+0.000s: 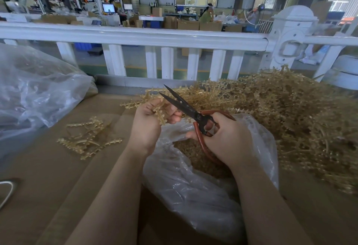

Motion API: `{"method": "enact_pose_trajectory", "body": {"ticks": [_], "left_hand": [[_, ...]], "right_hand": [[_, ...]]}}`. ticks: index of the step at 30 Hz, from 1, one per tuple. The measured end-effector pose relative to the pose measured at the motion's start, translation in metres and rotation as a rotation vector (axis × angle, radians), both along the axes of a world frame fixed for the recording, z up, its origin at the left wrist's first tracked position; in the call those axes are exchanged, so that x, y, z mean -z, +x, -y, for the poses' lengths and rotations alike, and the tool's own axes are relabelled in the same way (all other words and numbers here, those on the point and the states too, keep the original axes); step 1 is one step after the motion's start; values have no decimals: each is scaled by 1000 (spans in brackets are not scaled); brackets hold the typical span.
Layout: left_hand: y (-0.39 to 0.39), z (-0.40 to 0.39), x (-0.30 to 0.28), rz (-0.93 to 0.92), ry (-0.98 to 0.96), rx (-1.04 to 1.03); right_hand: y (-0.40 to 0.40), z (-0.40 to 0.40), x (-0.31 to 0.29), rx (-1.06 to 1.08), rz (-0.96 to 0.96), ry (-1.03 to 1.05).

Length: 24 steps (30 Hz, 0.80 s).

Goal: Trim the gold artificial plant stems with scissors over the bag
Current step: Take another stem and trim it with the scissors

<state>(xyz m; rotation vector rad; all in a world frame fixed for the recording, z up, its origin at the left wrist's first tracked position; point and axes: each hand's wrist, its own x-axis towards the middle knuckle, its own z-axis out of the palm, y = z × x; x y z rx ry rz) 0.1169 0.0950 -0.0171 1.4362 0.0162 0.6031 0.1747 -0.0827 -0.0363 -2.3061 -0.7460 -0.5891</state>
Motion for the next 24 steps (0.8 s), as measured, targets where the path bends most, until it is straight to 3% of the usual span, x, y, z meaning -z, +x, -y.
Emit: {"method": "enact_pose_trajectory", "body": {"ticks": [9, 24], "left_hand": [[-1, 5, -1, 3, 118, -8], [-3, 6, -3, 27, 98, 20]], "right_hand": [[-2, 2, -2, -45, -10, 19], [1, 2, 2, -62, 35, 81]]}}
